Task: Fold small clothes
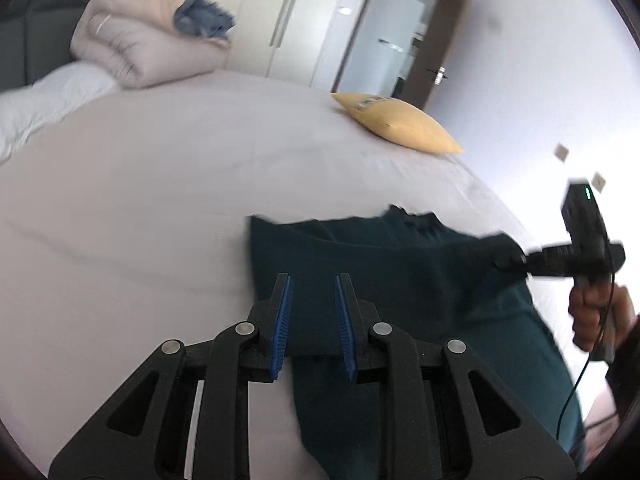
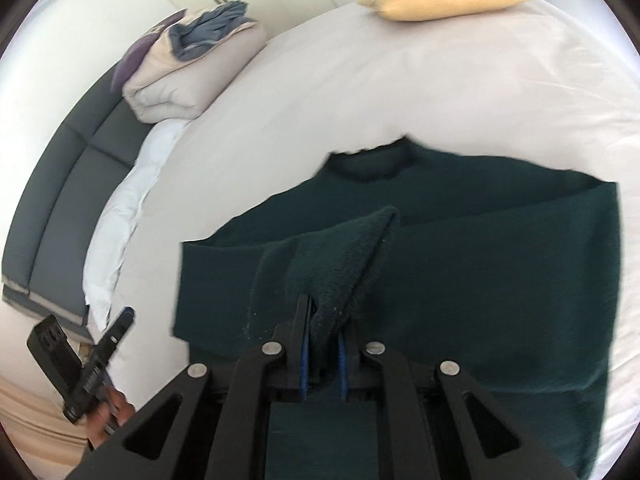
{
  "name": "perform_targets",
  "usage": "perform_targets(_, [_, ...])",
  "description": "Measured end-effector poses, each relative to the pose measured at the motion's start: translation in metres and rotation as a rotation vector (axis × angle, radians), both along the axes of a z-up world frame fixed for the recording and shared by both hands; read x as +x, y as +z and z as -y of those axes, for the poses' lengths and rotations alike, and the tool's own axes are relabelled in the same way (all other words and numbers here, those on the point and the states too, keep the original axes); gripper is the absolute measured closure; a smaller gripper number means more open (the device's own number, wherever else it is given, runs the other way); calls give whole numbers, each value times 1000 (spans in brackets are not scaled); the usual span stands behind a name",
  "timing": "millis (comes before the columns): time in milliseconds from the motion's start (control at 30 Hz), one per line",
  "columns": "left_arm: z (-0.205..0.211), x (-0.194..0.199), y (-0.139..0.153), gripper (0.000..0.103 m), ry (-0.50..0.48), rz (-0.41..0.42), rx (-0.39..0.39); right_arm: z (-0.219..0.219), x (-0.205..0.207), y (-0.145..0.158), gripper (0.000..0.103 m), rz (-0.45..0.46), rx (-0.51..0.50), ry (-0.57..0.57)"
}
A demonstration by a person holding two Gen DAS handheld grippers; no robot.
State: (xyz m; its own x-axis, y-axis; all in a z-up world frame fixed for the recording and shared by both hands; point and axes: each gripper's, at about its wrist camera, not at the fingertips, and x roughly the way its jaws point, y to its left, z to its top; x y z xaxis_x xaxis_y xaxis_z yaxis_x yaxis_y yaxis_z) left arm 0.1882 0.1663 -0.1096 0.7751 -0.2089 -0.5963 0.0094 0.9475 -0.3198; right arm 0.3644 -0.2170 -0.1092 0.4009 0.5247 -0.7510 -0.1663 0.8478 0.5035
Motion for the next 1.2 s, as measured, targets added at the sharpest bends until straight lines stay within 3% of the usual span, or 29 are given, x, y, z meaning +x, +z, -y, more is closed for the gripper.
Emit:
perform_targets(100, [-21,19,-2,82,22,-39,-77,23,7,-10,91,-20,-15,-46])
perform_targets(233, [-34,45,-6,82,22,-88,-108,49,13,-33,91,-71,-6,-96])
perform_targets(533, [-9,79,-22,82,-6,-163,-85,78,23,-48,91,-96,-27,-163])
perform_targets(867, [17,93,-35,82,-42,-190,-43,95,29,-57,90,-122,-37,-194])
perform_targets(1033, [33,106,-55,82,-72,-249,1,93,21,-58,82,-137,-21,-185])
perform_targets(1167, [38,112,-74,82,-75,-284,15,92,16,-55,83,-125,-40,-177])
perform_targets(1200, [38,113,-76,82,-75,-285,14,92,15,-55,90,-126,-45,-182])
